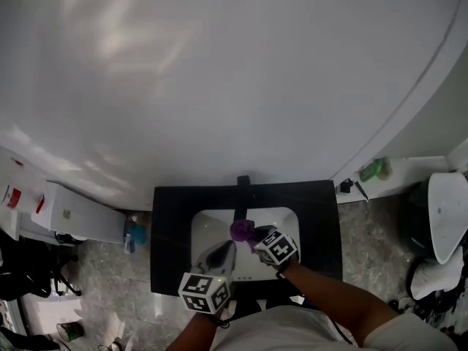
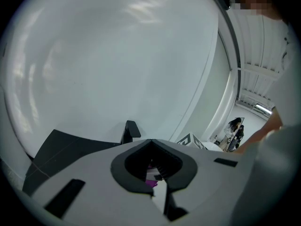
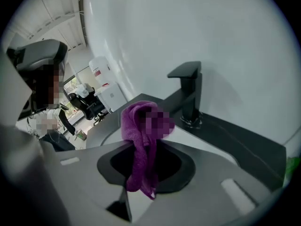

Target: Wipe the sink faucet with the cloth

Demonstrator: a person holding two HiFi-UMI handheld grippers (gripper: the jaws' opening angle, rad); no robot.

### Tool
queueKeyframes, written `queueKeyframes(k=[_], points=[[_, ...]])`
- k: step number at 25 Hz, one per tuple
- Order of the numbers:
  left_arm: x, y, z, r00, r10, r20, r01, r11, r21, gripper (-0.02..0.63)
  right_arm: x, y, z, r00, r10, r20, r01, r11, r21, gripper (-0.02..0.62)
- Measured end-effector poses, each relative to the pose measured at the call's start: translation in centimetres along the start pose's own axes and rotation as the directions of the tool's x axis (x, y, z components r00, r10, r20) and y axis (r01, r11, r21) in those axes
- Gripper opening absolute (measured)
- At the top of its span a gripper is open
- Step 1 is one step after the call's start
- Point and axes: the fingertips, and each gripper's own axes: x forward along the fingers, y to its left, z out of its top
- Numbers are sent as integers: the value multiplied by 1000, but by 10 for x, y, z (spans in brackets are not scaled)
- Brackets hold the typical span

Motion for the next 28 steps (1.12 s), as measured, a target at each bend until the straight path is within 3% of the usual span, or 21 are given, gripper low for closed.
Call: queueKeyframes(k=[2, 6, 10, 13, 18, 22, 25, 28], points=[[2, 1, 1, 1000, 2, -1, -2, 1000, 0, 8, -12, -28, 0, 999, -43, 5, 43, 999, 26, 87], [2, -1, 3, 1000, 10, -3, -10, 1000, 2, 6, -36, -95, 59, 983, -161, 92, 161, 987, 10, 87], [5, -1, 2, 1000, 27, -11, -27, 1000, 5, 6, -19, -120, 102, 985, -144, 91, 153, 983, -97, 87], [5, 4, 1, 999, 43, -21, -43, 999, -6, 6, 13, -124, 94, 992, -124, 32, 127, 982, -142, 89], [4, 15, 4, 996, 81, -38, -82, 997, -2, 6, 66, -150, 48, 987, -131, -94, 121, 988, -99, 89], [6, 16, 3, 995, 97, -28, -97, 995, -1, 6, 78, -163, 38, 985, -127, -119, 117, 989, -85, 89], [2, 9, 10, 997, 75, -16, -75, 997, 4, 6, 53, -151, 47, 991, -119, -63, 117, 993, -32, 89], [1, -1, 25, 999, 31, 15, -32, 999, 19, 6, -10, -118, 74, 991, -88, 100, 80, 994, 79, 91]])
